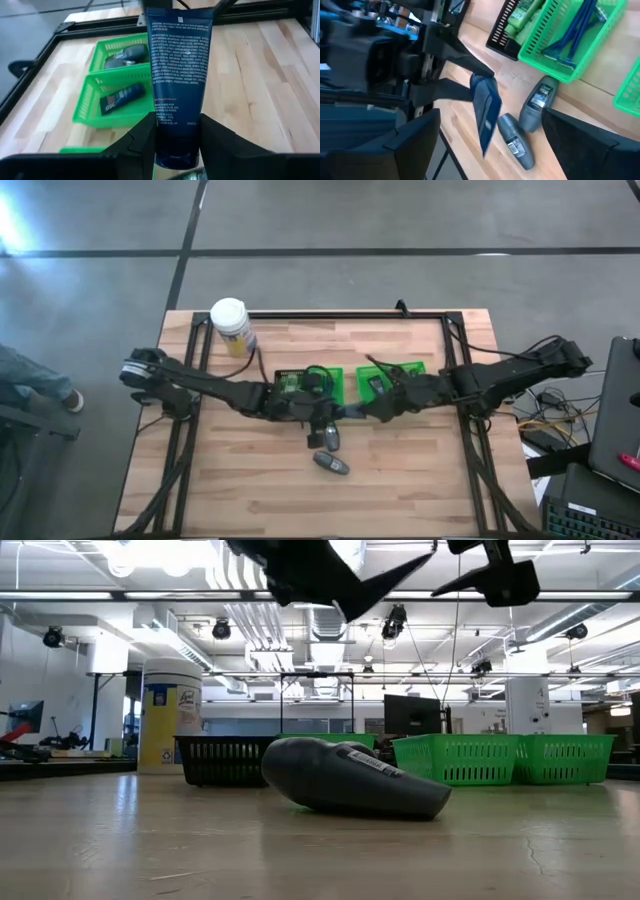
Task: Pick & Place Travel size toiletries
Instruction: Put the blue shave cream into the middle green bin
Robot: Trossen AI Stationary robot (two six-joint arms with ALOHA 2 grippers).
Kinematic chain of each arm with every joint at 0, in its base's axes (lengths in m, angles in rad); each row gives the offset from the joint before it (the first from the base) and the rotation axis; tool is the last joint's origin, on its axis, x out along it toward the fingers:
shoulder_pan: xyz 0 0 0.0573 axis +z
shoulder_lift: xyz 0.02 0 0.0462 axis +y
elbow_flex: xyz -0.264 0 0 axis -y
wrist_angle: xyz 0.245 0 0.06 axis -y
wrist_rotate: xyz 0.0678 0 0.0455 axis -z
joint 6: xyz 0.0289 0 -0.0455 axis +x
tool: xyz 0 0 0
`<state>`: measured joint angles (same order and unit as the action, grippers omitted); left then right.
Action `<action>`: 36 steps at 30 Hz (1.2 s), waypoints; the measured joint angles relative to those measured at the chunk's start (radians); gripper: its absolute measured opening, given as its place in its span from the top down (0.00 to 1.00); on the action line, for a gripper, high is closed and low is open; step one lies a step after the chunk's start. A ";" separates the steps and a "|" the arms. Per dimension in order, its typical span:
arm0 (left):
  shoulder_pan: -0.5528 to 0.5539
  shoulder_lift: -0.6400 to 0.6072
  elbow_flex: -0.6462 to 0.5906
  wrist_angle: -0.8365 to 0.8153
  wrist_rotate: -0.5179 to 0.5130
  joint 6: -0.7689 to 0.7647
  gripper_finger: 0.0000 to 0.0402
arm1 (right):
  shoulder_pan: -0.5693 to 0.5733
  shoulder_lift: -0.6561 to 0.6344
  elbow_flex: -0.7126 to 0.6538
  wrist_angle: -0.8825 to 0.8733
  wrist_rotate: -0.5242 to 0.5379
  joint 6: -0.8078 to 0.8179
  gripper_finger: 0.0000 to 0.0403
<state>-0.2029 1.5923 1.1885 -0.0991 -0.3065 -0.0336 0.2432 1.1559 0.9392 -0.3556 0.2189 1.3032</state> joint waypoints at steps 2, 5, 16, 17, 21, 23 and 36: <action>0.003 0.020 0.038 -0.005 0.000 0.012 0.70 | -0.005 0.014 0.009 -0.003 -0.012 -0.002 0.18; 0.009 0.034 0.078 -0.010 -0.002 0.031 0.70 | -0.005 0.024 0.022 -0.004 -0.028 0.001 0.22; 0.018 0.045 0.084 -0.031 -0.002 0.030 0.68 | -0.005 0.031 0.020 -0.007 -0.023 0.025 0.54; 0.018 0.046 0.084 -0.031 -0.001 0.029 0.67 | -0.005 0.031 0.020 -0.006 -0.016 0.025 0.58; 0.018 0.046 0.084 -0.028 -0.001 0.027 0.65 | -0.006 0.031 0.020 -0.007 -0.008 0.024 0.74; 0.018 0.046 0.084 -0.028 -0.001 0.027 0.65 | -0.006 0.031 0.020 -0.007 -0.009 0.022 0.81; 0.018 0.045 0.080 -0.209 -0.044 -0.092 0.57 | -0.059 0.029 0.018 -0.164 0.026 -0.056 0.97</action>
<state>-0.1853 1.6372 1.2682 -0.3083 -0.3506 -0.1257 0.1843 1.1845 0.9570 -0.5194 0.2452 1.2471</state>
